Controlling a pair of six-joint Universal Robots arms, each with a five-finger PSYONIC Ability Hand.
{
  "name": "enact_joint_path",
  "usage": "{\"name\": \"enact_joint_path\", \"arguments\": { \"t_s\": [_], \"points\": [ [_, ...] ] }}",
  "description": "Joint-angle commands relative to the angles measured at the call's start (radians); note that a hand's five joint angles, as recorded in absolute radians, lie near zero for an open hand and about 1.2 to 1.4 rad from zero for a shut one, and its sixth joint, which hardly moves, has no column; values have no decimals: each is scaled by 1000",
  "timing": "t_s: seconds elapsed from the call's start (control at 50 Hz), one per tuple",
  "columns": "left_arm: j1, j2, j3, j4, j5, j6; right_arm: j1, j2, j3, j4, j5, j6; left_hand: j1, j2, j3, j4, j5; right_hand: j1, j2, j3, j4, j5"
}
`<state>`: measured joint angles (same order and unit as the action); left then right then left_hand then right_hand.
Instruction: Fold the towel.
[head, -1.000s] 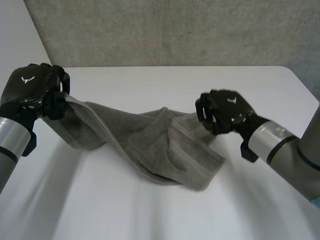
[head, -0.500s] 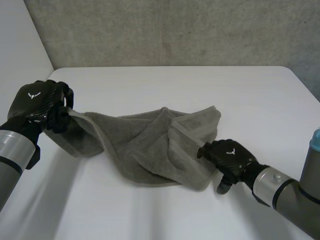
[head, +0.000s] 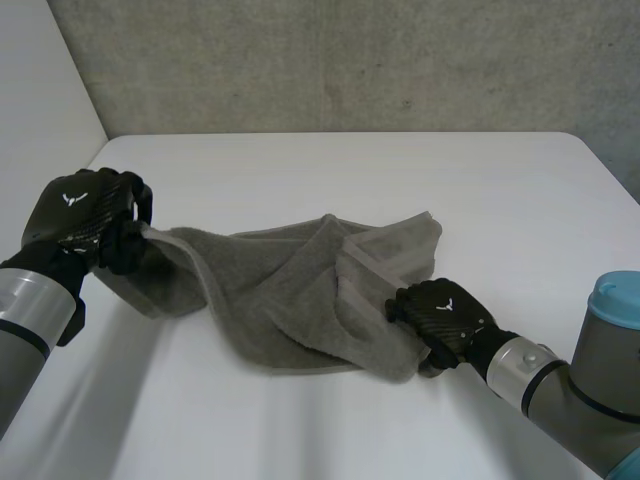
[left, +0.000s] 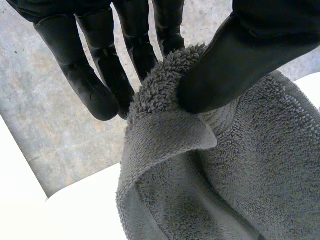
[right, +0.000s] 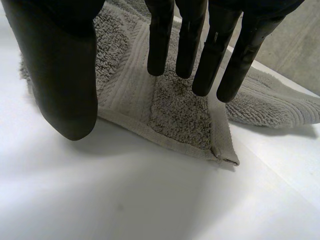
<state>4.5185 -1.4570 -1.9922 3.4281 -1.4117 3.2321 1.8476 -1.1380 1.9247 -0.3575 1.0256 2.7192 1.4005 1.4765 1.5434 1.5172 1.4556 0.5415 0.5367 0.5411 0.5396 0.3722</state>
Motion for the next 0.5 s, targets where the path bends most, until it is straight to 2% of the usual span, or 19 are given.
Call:
{"name": "enact_joint_path", "arguments": {
  "t_s": [0.02, 0.24, 0.5],
  "points": [
    [-2, 0, -3, 0, 0, 0, 18, 9, -15, -23, 37, 1, -4, -80, -147, -121, -234, 57, 62, 58, 59, 52],
    [-2, 1, -3, 0, 0, -2, 58, 12, -29, -89, 65, 17, -4, -80, -147, -121, -234, 163, 168, 163, 165, 157],
    [-2, 1, -7, 0, 0, -2, 107, 46, -70, -83, 94, 57, -4, -80, -147, -121, -234, 169, 174, 169, 171, 164]
  ]
}}
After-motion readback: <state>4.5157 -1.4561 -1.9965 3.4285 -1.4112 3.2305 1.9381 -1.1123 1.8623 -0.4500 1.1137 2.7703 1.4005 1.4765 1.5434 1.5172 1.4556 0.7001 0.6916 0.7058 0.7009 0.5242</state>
